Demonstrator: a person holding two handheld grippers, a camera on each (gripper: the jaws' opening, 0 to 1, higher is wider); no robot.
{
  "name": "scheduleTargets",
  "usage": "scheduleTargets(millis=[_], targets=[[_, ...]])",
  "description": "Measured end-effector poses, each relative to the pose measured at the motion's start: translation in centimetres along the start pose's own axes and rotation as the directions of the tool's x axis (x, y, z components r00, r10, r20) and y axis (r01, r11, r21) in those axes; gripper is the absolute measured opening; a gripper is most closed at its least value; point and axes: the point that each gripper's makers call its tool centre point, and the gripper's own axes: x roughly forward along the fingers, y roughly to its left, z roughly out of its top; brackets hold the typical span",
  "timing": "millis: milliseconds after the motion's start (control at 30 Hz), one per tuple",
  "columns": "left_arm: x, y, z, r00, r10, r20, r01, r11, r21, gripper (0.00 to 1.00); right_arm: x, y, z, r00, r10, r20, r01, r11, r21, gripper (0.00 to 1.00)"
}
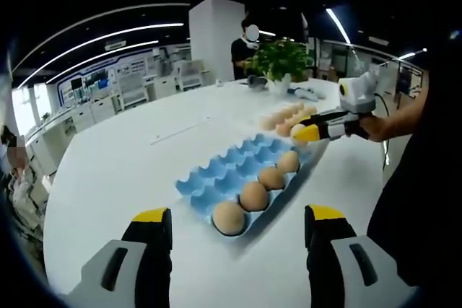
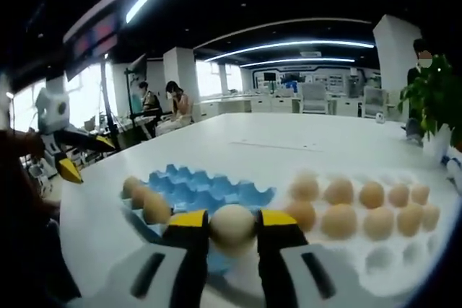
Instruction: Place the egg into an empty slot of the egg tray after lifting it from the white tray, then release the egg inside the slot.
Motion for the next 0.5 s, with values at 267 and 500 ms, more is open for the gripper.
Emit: scheduleTargets(millis=[267,500], targets=[[-0.1,0.1,-0.1,1.0,0.003,-0.003,-0.003,1.0,-0.001,0.76,0.2,0.5,-0.8,1.0,0.014,-0.01,-0.013,1.0,0.021,0.26],[0.0,-0.1,0.1,1.0,-0.002,-0.001,0.002,1.0,0.002,0.76,0.3,0.6,-1.2,1.0,0.018,-0.003,-0.018,0.998,0.054,0.26]])
